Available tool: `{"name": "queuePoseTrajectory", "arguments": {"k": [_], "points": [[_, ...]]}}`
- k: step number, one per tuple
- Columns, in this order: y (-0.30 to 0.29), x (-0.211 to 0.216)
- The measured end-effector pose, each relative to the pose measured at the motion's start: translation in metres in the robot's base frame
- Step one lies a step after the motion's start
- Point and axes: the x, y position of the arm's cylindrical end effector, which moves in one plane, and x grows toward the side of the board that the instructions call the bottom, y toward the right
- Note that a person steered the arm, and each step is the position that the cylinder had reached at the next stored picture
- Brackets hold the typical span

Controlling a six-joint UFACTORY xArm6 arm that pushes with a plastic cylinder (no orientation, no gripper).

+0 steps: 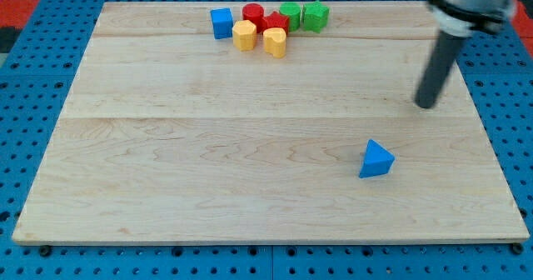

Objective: Push the blue triangle into the group of blocks

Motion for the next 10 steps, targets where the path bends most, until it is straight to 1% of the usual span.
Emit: {"name": "queuePoseTrajectory", "arguments": {"k": [1, 2, 3, 5, 8, 9, 10], "points": [[-0.001, 0.067], [-0.066, 0.107], [-0.105, 0.125], [-0.107, 0.076], [-0.116, -0.018], [-0.131, -0.035], [-0.131, -0.057]]}}
